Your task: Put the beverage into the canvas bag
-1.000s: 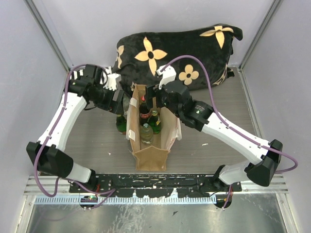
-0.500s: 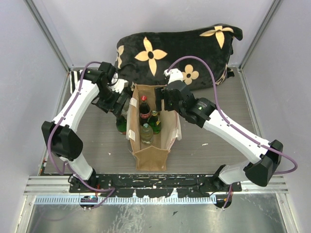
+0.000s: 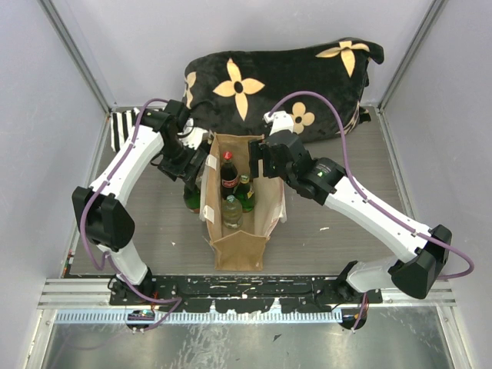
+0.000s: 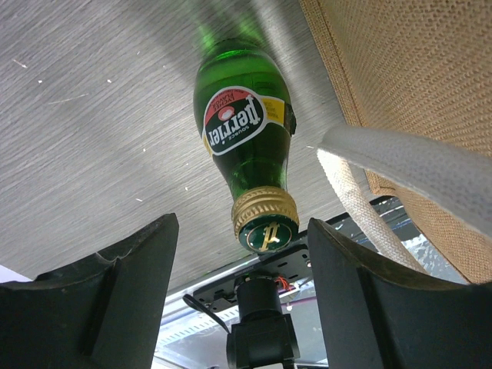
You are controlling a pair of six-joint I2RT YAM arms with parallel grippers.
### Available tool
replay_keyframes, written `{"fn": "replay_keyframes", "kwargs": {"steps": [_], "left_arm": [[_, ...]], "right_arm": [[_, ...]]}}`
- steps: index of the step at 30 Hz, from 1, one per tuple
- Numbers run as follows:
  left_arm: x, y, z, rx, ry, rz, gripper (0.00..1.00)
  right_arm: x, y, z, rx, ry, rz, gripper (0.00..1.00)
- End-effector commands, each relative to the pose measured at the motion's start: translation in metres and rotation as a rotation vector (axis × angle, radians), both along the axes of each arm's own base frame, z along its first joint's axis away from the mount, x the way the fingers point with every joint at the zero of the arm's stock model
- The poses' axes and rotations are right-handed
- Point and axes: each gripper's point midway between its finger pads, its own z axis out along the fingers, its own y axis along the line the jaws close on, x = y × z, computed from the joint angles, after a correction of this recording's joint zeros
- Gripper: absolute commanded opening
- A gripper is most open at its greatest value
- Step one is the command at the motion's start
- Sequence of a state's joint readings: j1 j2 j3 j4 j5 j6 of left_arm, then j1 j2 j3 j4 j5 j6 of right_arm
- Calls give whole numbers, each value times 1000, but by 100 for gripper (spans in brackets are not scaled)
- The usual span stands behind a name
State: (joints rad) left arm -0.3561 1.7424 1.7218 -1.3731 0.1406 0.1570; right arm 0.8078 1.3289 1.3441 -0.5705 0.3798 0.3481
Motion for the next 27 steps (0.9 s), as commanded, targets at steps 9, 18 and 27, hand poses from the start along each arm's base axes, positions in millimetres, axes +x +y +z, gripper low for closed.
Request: {"fn": "replay_keyframes", "kwargs": {"steps": [9, 18, 27], "left_arm": [[12, -12, -3, -43, -35, 4, 64], [7, -13, -7, -48, -14, -5, 57], [4, -12, -7, -47, -9, -6, 25]], "right_arm": [[-1, -11, 21, 58, -47, -48, 83], [1, -13, 19, 56, -42, -55, 83], [2, -15, 17, 58, -38, -62, 83]]}}
